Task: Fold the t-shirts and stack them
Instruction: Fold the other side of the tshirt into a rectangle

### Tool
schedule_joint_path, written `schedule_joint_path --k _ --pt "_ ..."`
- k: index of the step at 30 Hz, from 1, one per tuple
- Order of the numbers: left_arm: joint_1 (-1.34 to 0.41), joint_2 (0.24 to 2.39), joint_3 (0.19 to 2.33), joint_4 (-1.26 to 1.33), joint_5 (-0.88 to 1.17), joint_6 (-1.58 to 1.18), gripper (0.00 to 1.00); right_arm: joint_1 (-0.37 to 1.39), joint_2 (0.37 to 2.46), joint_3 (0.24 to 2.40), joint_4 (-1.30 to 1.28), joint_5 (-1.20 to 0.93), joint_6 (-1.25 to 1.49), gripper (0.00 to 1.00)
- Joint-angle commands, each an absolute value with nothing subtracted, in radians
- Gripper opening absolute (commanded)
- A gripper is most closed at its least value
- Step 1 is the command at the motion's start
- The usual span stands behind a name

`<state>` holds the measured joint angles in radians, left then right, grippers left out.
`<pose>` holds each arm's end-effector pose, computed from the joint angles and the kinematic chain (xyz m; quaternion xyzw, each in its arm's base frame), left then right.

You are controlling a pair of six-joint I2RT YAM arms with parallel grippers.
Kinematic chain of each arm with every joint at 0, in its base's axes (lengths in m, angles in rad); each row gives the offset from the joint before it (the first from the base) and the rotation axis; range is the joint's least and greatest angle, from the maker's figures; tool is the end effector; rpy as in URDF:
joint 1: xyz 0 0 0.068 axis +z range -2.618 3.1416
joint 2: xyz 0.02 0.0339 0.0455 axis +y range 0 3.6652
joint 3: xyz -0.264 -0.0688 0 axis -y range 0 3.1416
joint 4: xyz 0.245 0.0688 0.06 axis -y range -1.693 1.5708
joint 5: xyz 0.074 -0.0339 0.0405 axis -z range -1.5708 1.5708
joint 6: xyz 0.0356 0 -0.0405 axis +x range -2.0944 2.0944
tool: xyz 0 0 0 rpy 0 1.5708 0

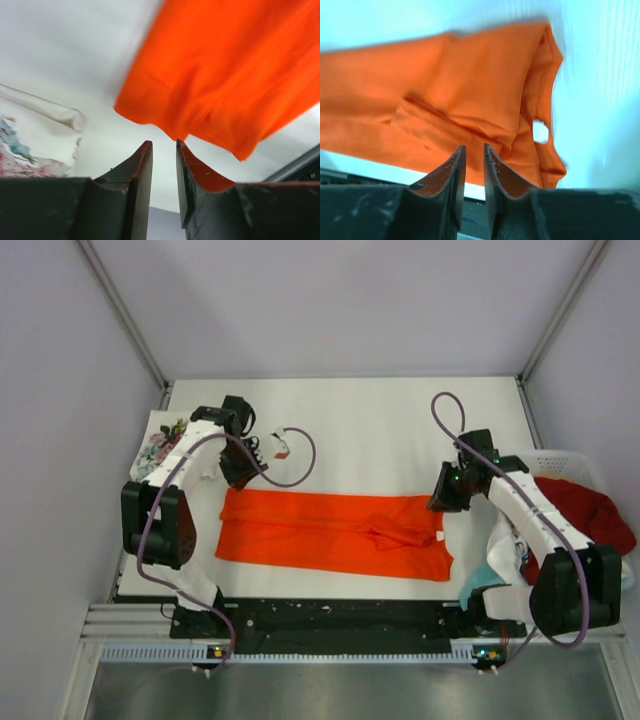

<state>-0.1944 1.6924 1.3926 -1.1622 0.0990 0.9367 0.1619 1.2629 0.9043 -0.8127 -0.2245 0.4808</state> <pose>0.3091 -0.0644 0.2517 0.5367 0.8406 -0.0263 0.0685 0.2284 0.0453 0.2351 0.1327 0.9651 0.1664 0.1524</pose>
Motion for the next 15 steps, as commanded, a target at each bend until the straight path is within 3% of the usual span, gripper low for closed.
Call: schedule_joint_path --k 1,8,15 --pt "-0.19 1.755 1.457 -1.094 0.149 0.796 0.27 0.172 1.374 0.96 -0.723 -0.159 0.479 0.14" --pt "-0.163 1.874 1.358 -0.921 0.051 0.707 0.22 0.095 1.609 0.925 -0.557 -0.193 0.494 0.0" --pt "-0.107 1.904 1.237 -0.844 -0.029 0.658 0.21 0.075 1.846 1.164 -0.492 -0.15 0.459 0.0"
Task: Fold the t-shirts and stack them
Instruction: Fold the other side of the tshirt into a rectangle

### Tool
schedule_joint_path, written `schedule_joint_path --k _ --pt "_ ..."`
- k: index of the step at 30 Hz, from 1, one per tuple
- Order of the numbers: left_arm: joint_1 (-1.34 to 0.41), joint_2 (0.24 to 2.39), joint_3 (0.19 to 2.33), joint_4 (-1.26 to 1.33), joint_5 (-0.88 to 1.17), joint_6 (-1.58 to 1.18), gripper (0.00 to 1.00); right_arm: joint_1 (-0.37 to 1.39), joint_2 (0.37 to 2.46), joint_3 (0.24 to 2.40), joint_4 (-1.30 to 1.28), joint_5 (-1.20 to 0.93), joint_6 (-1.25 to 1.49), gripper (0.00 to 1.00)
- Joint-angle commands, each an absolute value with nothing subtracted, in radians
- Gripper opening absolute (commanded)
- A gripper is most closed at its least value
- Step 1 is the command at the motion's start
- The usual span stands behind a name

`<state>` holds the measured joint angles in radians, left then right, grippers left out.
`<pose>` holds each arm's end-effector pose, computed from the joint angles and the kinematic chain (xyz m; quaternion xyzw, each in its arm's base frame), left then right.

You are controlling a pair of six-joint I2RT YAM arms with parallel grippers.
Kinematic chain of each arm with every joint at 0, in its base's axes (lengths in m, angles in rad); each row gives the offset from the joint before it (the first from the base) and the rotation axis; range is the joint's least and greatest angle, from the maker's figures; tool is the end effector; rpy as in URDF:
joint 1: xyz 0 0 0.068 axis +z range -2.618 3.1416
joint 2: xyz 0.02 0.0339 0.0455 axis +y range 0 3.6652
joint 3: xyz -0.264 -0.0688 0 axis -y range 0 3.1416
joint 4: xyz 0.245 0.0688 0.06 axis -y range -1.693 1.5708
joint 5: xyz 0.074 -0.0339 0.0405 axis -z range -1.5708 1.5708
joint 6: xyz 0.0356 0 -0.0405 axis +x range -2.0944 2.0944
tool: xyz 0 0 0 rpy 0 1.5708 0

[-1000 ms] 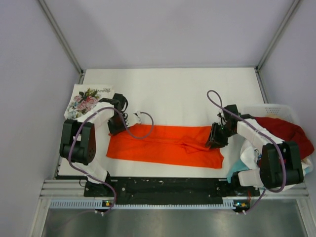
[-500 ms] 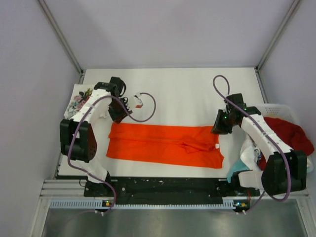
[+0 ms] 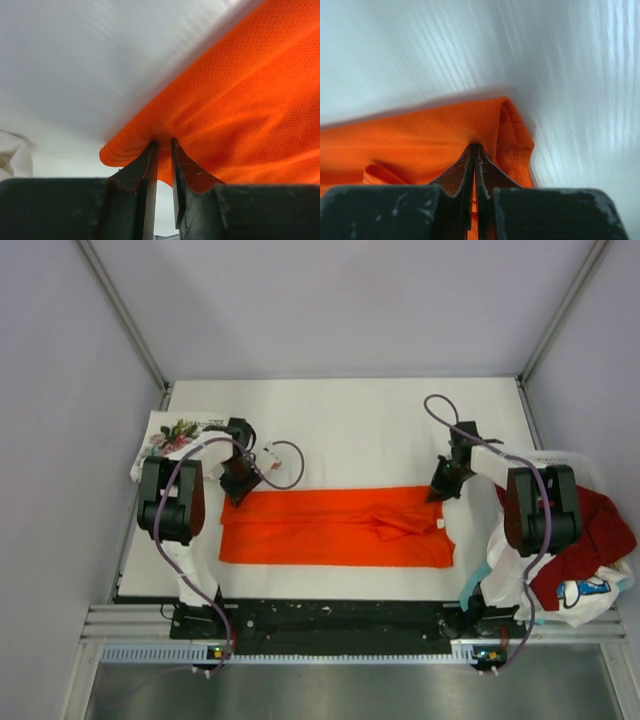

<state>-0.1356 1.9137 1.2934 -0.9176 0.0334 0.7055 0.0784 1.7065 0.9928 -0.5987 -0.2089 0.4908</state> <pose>0.3433 -0.0480 0.1590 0.4084 0.9125 -0.0114 0.0205 0.3065 0.0315 0.1548 0.1888 0.9681 0.1352 0.0940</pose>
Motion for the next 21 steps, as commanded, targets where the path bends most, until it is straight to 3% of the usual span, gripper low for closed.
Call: schedule_joint_path --k 1,6,10,16,21 --pt "-0.104 1.899 1.218 -0.839 -0.034 0.655 0.21 0.075 1.9 1.233 -0.506 -0.156 0.454 0.0" --pt "-0.101 1.807 1.143 -0.868 -0.017 0.646 0.22 0.078 2.124 1.584 -0.578 -0.241 0.439 0.0" --pt "-0.101 1.727 1.16 -0.916 -0.005 0.652 0.27 0.107 2.123 1.736 -0.607 -0.271 0.375 0.01" --pt "-0.101 1.744 1.247 -0.945 -0.005 0.641 0.3 0.236 1.987 1.651 -0.607 -0.167 0.207 0.09" --pt "-0.103 1.77 1.279 -0.951 0.031 0.632 0.3 0.325 2.009 1.571 -0.664 -0.061 0.182 0.0"
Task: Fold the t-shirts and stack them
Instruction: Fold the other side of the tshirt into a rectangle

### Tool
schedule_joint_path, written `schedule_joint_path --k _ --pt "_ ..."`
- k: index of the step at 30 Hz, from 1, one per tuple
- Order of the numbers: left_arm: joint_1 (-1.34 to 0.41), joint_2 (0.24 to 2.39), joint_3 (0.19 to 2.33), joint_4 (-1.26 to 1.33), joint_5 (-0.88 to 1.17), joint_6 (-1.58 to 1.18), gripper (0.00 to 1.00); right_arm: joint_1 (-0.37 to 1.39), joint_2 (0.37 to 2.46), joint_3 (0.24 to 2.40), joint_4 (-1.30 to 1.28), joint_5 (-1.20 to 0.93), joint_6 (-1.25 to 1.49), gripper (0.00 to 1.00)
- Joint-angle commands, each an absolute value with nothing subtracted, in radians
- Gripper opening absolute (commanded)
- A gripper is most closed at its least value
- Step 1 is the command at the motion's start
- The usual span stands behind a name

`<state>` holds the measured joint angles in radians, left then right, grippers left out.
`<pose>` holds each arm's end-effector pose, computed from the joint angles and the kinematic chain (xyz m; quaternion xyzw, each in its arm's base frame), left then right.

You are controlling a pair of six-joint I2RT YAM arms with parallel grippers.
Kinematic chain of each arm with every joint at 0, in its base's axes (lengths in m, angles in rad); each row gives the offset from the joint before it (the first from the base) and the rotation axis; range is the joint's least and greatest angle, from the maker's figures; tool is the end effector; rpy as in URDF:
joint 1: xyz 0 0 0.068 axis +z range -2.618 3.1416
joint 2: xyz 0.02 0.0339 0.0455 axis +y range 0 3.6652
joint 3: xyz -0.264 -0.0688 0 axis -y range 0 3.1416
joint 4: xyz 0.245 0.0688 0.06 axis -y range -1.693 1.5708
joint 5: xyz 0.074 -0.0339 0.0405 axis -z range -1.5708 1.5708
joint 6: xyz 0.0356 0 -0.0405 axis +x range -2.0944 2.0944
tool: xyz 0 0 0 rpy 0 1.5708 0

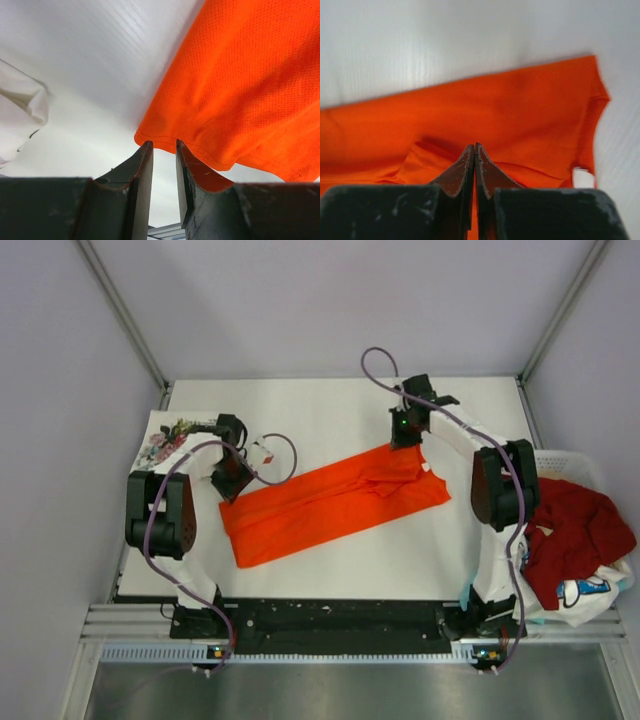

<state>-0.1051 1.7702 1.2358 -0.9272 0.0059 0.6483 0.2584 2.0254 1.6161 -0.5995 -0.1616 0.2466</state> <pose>0.3238 -0.0344 0.1902 0.3675 0.9284 0.0118 0.0534 0.4266 0.1187 0.2159 -0.0280 0.9575 0.1441 0.2483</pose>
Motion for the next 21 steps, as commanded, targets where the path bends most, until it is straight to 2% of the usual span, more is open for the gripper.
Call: schedule_joint_path --k 1,6,21 --pt "-0.103 1.769 1.276 -0.953 0.034 0.632 0.3 0.333 2.013 1.557 -0.672 -0.052 0.187 0.0" --pt "-0.103 1.758 1.262 -0.95 0.034 0.638 0.31 0.374 1.981 1.496 -0.701 -0.031 0.176 0.0" --pt "-0.103 1.773 1.289 -0.953 0.028 0.646 0.31 0.543 1.683 1.149 -0.676 0.014 0.296 0.0"
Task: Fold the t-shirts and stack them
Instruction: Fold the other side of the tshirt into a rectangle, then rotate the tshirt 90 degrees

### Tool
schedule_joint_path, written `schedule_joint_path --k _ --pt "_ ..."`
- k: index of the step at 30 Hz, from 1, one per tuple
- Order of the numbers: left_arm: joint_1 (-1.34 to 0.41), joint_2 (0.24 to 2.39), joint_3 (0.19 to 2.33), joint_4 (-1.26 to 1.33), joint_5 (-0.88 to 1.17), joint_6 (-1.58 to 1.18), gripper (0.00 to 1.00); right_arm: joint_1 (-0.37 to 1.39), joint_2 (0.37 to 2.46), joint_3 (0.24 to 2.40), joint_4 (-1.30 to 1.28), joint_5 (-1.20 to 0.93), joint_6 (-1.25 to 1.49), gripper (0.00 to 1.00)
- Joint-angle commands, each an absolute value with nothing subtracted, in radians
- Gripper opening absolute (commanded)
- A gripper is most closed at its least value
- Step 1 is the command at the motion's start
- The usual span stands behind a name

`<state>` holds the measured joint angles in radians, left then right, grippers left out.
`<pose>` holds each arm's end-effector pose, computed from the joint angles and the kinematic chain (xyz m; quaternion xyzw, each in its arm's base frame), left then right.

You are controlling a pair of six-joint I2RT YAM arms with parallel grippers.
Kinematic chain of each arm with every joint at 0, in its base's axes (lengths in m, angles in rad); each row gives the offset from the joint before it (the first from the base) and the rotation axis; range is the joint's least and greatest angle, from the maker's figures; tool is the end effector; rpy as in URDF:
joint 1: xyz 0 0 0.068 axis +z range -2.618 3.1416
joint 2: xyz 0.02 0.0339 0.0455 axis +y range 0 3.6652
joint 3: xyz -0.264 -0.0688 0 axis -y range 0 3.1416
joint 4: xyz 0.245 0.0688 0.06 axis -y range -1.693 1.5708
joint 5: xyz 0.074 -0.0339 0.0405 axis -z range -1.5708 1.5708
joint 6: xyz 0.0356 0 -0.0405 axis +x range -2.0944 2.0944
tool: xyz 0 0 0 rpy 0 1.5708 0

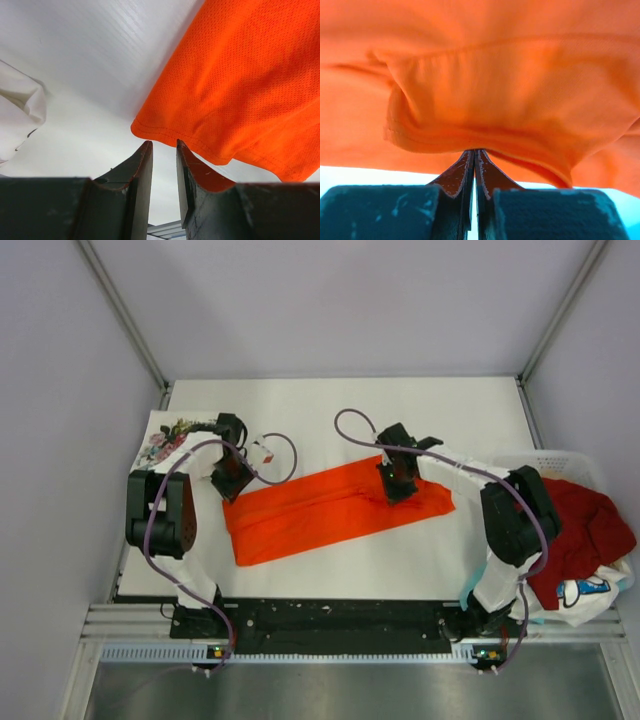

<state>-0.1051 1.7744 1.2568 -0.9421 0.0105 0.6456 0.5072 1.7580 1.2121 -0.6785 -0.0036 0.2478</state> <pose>0.3263 -0.0348 0.1940 0.3663 0.9288 0.0098 0.0549 0.3032 0.1686 0.1939 -0.1277 0.9767 0.0652 0.1595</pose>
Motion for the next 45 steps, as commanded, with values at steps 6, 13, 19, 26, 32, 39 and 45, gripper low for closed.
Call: schedule_joint_path --k 6,13,19,26,32,39,45 --pt "-0.103 1.77 1.282 -0.946 0.023 0.646 0.31 0.566 1.582 1.062 -0.706 -0.061 0.276 0.0" --pt "-0.101 1.755 1.266 -0.936 0.012 0.652 0.31 0.557 1.469 1.136 -0.695 -0.066 0.175 0.0" --pt "-0.103 1.749 1.27 -0.945 0.017 0.635 0.3 0.506 1.724 1.322 -0.634 -0.011 0.224 0.0" --pt "-0.098 1.73 1.226 -0.913 0.011 0.634 0.31 0.538 1.792 1.27 -0.571 -0.106 0.255 0.0" --pt "-0.097 1.766 1.264 -0.926 0.015 0.623 0.3 0.555 1.786 1.177 -0.529 -0.15 0.305 0.0" --pt "-0.097 1.746 1.278 -0.937 0.018 0.632 0.31 0.56 1.648 1.138 -0.59 -0.088 0.285 0.0" --pt "-0.097 1.723 1.29 -0.959 0.055 0.635 0.31 0.41 1.522 0.996 -0.601 -0.043 0.396 0.0"
